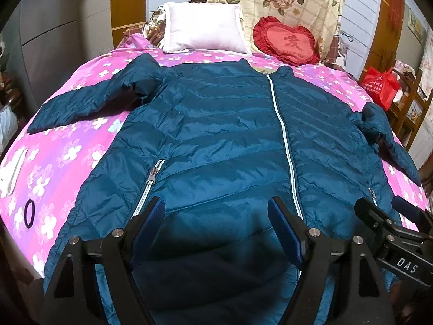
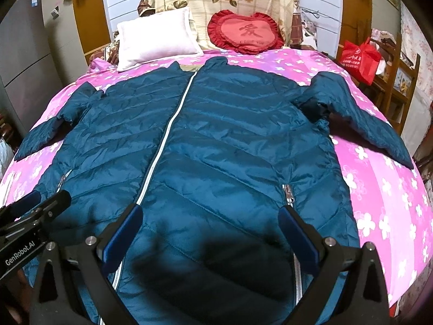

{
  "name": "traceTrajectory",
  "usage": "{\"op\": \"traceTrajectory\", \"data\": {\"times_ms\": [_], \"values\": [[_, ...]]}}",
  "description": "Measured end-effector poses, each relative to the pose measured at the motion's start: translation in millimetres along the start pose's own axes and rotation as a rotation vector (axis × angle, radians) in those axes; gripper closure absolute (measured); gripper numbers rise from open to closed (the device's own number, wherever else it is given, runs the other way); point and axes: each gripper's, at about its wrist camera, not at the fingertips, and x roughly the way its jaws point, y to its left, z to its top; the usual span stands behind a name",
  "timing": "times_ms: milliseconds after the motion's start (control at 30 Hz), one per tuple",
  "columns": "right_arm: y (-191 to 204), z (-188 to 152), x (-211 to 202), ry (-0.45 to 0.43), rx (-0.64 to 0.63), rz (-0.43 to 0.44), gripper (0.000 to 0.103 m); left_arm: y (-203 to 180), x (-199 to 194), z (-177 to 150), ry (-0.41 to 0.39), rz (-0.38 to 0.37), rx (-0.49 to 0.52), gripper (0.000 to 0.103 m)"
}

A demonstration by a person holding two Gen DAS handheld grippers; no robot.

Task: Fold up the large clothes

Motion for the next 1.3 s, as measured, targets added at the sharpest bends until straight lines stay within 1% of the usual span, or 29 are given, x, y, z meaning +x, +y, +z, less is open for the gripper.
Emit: {"op": "traceTrajectory", "data": {"times_ms": [1300], "values": [[-3.3,0.0,24.0,0.051,0.015,-0.014,0.001,3.3,21.2,-1.0,0.037,0.011,-0.007,0.045]]}}
